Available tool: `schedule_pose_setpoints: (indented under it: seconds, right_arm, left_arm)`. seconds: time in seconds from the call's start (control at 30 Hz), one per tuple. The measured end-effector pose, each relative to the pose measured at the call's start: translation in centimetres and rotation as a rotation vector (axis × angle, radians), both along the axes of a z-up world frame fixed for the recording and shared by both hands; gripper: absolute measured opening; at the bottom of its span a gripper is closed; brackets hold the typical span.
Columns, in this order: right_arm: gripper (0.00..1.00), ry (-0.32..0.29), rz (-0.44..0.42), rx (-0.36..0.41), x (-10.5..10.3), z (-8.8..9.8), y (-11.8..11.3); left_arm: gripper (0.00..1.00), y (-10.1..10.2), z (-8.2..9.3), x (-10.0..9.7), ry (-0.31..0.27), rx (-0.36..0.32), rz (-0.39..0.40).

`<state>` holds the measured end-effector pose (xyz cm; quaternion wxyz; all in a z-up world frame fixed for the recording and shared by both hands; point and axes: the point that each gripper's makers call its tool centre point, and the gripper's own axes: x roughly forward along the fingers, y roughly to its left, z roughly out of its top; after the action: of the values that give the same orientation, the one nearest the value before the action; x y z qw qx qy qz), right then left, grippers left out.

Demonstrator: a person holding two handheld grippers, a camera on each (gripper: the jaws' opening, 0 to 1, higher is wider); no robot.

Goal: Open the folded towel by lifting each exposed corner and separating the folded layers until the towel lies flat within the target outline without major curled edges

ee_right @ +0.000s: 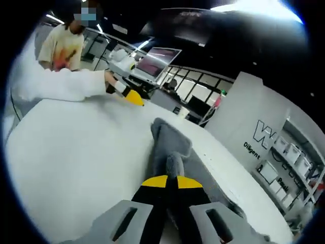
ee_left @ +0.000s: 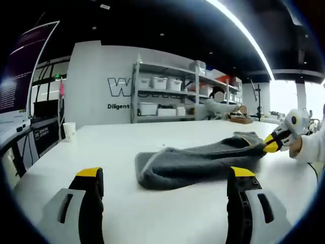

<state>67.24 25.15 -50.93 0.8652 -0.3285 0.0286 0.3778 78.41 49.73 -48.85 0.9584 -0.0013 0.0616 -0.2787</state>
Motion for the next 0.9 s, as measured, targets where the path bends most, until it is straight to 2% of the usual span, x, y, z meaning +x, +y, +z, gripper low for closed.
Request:
schedule_pose_setpoints:
  seconds: [0.2, 0.4, 0.7, 0.9]
  right_arm:
    - [0.00, 0.015, 0.030, -0.022, -2.1, -0.9, 0.6]
    - [0.00, 0.070, 0.065, -0.042, -3.7, -2.6, 1.2]
    - [0.00, 0.126, 0.074, -0.073, -4.3, -4.2, 1.3]
    - [0.00, 0.157, 0.101, -0.064, -4.4, -4.7, 1.3]
  left_arm:
    - [1.00, -0.1, -0.1, -0.2, 0.002, 0.000, 0.000]
    - [1.00, 0.0, -0.3, -0.1, 0.006, 0.003, 0.001]
    - [1.00, 0.0, -0.3, 0.0, 0.006, 0.004, 0.002]
    - [1.00, -0.1, -0.3, -0.3, 0.006, 0.005, 0.003]
